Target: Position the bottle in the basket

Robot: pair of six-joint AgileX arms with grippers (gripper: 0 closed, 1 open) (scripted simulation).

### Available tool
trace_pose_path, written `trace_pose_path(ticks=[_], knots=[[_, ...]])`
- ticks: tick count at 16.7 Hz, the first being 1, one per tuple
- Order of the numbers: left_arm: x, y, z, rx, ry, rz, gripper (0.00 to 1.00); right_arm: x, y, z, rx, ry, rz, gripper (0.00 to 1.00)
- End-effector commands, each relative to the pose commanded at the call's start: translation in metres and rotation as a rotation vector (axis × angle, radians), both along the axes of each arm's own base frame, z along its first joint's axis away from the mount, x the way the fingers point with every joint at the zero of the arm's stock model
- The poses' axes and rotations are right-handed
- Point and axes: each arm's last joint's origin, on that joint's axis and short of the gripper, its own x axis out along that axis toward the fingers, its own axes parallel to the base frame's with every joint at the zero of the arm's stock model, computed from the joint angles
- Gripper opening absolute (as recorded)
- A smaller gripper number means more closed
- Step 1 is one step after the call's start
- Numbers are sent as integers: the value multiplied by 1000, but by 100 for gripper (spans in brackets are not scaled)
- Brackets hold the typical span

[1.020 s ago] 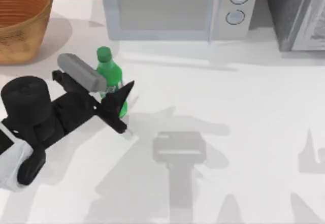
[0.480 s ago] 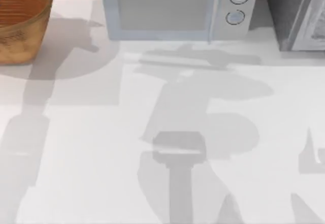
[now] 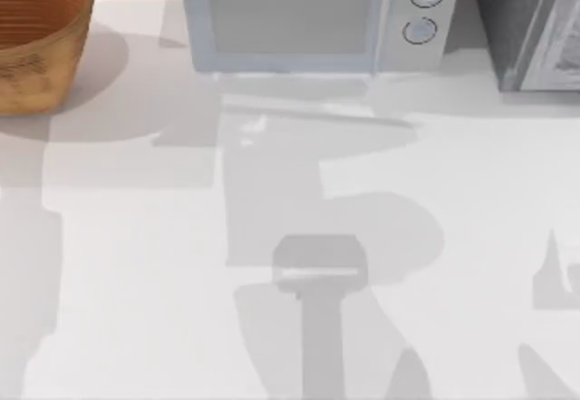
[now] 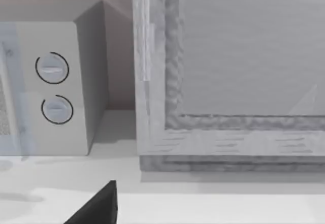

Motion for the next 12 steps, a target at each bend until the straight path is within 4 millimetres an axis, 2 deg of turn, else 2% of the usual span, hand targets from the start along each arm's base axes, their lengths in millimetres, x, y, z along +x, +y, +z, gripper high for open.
trace_pose_path(ticks=[3, 9, 10, 12], knots=[[-1, 8, 0, -7, 22, 35, 0, 0, 0, 0, 0, 0, 0, 100], [4, 6, -2, -3, 12, 30, 0, 0, 0, 0, 0, 0, 0, 100], [10, 7, -5, -2, 4, 31, 0, 0, 0, 0, 0, 0, 0, 100], [25, 8, -25, -7, 29, 32, 0, 0, 0, 0, 0, 0, 0, 100]])
